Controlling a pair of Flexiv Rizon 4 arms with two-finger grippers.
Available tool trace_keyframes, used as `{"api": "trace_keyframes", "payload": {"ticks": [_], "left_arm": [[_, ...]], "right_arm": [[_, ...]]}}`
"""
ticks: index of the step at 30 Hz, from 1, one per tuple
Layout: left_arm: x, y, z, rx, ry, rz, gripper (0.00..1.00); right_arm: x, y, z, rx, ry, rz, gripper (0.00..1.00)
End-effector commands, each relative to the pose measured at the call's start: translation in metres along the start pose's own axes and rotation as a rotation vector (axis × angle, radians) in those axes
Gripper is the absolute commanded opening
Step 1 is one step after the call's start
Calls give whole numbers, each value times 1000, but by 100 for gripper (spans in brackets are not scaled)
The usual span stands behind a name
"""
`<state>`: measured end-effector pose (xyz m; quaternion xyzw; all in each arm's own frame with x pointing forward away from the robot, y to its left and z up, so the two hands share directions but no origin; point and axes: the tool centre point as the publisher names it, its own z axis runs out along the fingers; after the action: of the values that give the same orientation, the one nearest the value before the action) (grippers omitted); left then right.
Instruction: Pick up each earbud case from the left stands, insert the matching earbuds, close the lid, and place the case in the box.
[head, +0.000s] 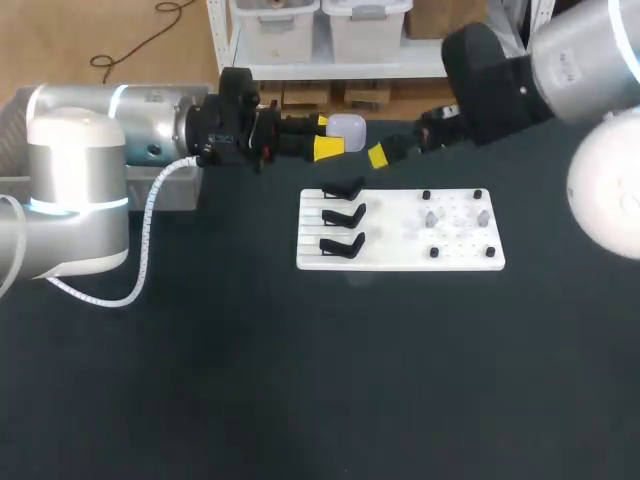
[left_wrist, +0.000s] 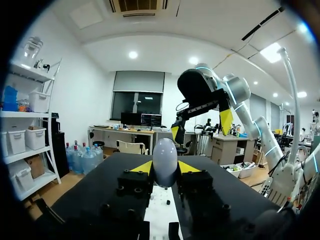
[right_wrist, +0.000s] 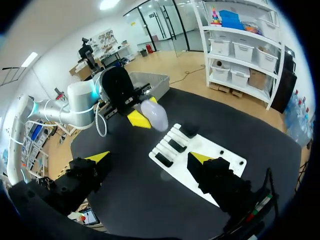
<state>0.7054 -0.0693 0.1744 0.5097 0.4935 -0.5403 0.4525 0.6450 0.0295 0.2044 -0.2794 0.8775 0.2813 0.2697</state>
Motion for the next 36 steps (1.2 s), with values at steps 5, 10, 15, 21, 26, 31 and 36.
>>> {"api": "trace_keyframes", "payload": {"ticks": [5, 10, 15, 21, 26, 31, 36], "left_arm": [[0, 1, 0, 1, 1, 0, 0], [0, 1, 0, 1, 1, 0, 0], [0, 1, 0, 1, 1, 0, 0], [0, 1, 0, 1, 1, 0, 0], [0, 1, 0, 1, 1, 0, 0], [0, 1, 0, 1, 1, 0, 0], [0, 1, 0, 1, 1, 0, 0]], "right_arm": [[-21, 1, 23, -17, 58, -8, 100], [-27, -4, 34, -14, 70, -4, 100], [-29, -11, 40, -3, 78, 9, 100], [-30, -18, 45, 15, 82, 23, 100], [-31, -25, 50, 33, 82, 37, 100], [-32, -30, 55, 42, 90, 46, 100], [-34, -33, 59, 46, 90, 56, 100]]}}
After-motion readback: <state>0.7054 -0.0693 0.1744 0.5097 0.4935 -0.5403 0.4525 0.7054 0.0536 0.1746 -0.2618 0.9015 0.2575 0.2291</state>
